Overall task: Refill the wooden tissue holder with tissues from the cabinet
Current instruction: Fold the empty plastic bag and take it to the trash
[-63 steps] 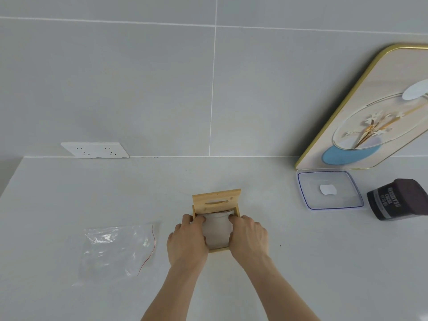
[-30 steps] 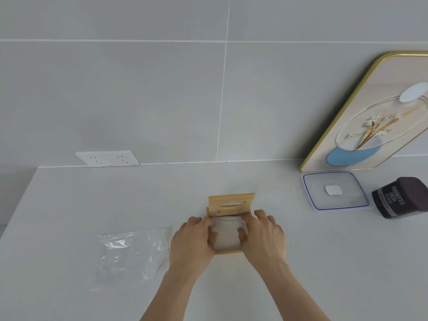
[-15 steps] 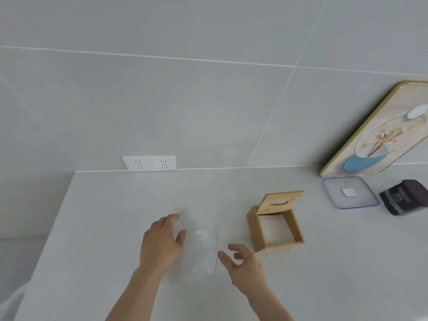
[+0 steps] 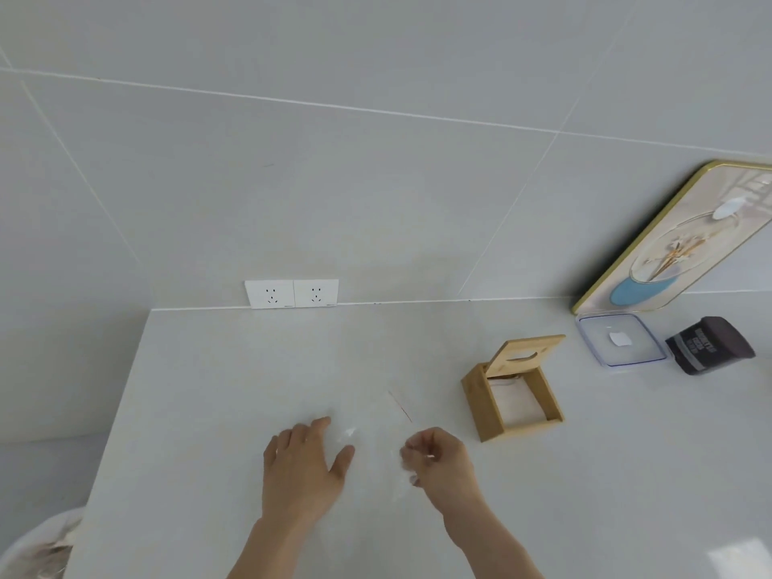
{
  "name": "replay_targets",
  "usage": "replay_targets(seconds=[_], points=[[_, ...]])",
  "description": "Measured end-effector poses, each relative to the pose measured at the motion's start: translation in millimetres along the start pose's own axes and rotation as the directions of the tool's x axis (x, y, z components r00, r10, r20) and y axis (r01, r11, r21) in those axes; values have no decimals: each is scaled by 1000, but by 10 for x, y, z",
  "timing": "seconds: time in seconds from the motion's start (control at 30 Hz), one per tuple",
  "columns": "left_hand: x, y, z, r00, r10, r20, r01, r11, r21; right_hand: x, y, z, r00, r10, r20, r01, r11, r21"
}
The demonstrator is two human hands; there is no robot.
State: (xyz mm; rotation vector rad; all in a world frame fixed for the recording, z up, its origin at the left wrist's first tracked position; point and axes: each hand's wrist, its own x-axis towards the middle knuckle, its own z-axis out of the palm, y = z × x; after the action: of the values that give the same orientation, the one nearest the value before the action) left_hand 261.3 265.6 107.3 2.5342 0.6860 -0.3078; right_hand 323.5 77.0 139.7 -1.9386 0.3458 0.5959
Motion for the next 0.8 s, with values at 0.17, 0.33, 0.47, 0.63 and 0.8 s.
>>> replay_targets(seconds=[0.17, 0.33, 0.47, 0.63, 0.8], points=[[103, 350, -319, 987, 28, 161, 54, 872, -486, -87, -436, -403, 986, -151, 77, 144, 986, 85], [-7, 833, -547, 992, 65, 110, 42, 646, -762, -179, -735, -891, 987, -153, 39, 112, 851, 514], [-100, 1261, -610, 999, 30, 39, 23, 426, -904, -252, -631, -1097, 977, -18, 211, -74, 904, 421], [-235, 1739, -519, 999, -17, 43, 45, 528, -848, -200, -541, -1421, 981, 1, 192, -84, 902, 424], [-401, 2001, -409, 998, 59, 0, -40, 676, -736, -99, -515, -1865, 981, 35, 190, -119, 881, 457]])
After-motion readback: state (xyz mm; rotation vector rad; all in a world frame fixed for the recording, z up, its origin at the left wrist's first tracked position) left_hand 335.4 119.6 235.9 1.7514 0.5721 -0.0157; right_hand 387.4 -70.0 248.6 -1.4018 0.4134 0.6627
